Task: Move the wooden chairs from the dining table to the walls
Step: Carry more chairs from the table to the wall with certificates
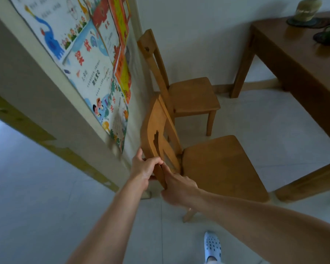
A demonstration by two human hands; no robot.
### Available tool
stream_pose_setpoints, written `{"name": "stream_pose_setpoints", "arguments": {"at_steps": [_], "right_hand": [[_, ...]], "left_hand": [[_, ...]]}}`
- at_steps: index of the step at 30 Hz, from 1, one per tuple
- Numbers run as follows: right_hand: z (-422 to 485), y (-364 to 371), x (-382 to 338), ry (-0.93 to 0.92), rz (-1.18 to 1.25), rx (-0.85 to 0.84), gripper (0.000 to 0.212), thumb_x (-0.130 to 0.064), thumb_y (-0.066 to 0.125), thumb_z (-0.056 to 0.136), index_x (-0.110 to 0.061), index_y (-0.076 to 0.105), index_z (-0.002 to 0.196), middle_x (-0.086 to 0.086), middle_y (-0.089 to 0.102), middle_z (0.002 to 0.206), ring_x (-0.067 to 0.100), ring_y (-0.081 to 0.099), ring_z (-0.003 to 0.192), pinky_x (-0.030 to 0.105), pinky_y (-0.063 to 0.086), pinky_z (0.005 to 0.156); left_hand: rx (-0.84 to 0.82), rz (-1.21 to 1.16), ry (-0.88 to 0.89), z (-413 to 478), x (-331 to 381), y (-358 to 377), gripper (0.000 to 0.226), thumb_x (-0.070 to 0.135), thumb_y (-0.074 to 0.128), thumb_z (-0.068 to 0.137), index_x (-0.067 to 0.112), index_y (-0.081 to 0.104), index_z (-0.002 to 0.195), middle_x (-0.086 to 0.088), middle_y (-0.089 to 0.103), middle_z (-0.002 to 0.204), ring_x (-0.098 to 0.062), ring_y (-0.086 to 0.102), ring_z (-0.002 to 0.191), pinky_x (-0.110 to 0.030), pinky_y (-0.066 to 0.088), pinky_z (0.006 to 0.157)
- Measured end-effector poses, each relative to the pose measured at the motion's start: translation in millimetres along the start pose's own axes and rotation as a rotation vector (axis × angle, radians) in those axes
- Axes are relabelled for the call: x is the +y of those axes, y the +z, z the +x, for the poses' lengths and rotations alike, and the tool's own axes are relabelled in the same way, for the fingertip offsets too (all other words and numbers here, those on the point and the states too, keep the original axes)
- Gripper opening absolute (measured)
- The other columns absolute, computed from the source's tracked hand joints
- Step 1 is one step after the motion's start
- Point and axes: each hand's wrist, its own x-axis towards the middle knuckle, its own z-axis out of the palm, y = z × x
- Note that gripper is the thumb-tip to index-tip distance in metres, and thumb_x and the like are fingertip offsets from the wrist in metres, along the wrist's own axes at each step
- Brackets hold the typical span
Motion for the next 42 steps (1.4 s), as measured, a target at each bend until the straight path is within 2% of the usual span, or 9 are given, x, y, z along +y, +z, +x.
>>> {"name": "stream_pose_setpoints", "arguments": {"at_steps": [6,13,20,23,28,32,35,40,42], "right_hand": [[-3,44,-51,-0.019,0.037,0.006,0.093,-0.020,0.050,0.084,-0.046,-0.015,0.146,0.005,0.060,0.099,0.024,0.056,0.067,0.036,0.054,0.062],[-11,69,-88,-0.023,0.037,-0.009,0.093,-0.019,0.051,0.085,-0.046,-0.013,0.147,0.009,0.061,0.111,0.028,0.060,0.075,0.043,0.059,0.068],[-9,70,-108,0.008,0.146,-0.126,0.095,-0.022,0.054,0.091,-0.049,-0.019,0.146,0.014,0.054,0.128,0.035,0.067,0.088,0.045,0.062,0.059],[-12,59,-106,-0.015,0.247,-0.225,0.092,-0.023,0.058,0.092,-0.048,-0.009,0.149,0.010,0.048,0.136,0.037,0.063,0.099,0.046,0.062,0.055],[-10,29,-104,0.015,0.392,-0.267,0.054,-0.037,0.052,0.098,-0.031,0.032,0.147,0.009,0.053,0.136,0.036,0.058,0.115,0.039,0.062,0.057],[-6,8,-90,0.052,0.512,-0.109,0.043,-0.027,0.051,0.099,-0.019,0.045,0.141,0.010,0.059,0.125,0.026,0.066,0.098,0.035,0.062,0.061],[-6,-9,-62,0.060,0.600,-0.061,0.038,-0.021,0.050,0.099,-0.016,0.050,0.137,0.013,0.065,0.116,0.023,0.069,0.088,0.032,0.061,0.057],[-23,-45,24,0.103,0.909,0.042,0.008,-0.023,0.061,0.095,-0.023,0.068,0.097,0.014,0.071,0.099,0.025,0.074,0.077,0.038,0.062,0.061],[-30,-61,61,0.117,1.009,0.066,0.015,-0.021,0.060,0.096,-0.020,0.067,0.109,0.015,0.072,0.099,0.026,0.075,0.076,0.038,0.062,0.061]], "left_hand": [[-0.012,0.017,0.007,-10,-12,-66,0.068,0.000,0.069,0.068,0.032,0.054,0.127,-0.013,0.070,0.099,-0.031,0.066,0.088,-0.039,0.056,0.046],[-0.011,0.063,0.023,-16,-21,-113,0.057,0.003,0.071,0.073,0.025,0.055,0.123,-0.013,0.069,0.104,-0.031,0.063,0.095,-0.044,0.057,0.059],[-0.017,0.062,0.027,-15,-19,-133,0.052,0.001,0.071,0.072,0.022,0.059,0.118,-0.015,0.069,0.098,-0.030,0.064,0.089,-0.034,0.055,0.044],[-0.021,0.077,0.013,-14,-19,-134,0.059,0.001,0.070,0.072,0.020,0.056,0.126,-0.016,0.068,0.102,-0.031,0.064,0.089,-0.034,0.055,0.045],[0.167,0.282,0.137,-22,-4,-120,0.070,0.005,0.065,0.083,0.022,0.037,0.145,-0.012,0.056,0.134,-0.031,0.058,0.109,-0.040,0.053,0.073],[0.337,0.318,0.456,-38,17,-94,0.070,0.017,0.064,0.088,0.028,0.032,0.149,-0.004,0.044,0.149,-0.025,0.045,0.133,-0.046,0.045,0.101],[0.248,0.186,0.464,-46,27,-69,0.058,0.013,0.064,0.088,0.026,0.047,0.141,0.000,0.057,0.136,-0.016,0.054,0.121,-0.035,0.045,0.099],[-0.095,-0.130,0.109,-46,27,-4,0.042,0.008,0.056,0.093,0.017,0.053,0.135,-0.008,0.072,0.103,-0.027,0.070,0.096,-0.044,0.058,0.081],[-0.134,-0.150,0.089,-44,25,28,0.042,0.007,0.054,0.094,0.016,0.052,0.134,-0.008,0.072,0.102,-0.026,0.071,0.090,-0.040,0.058,0.072]]}}
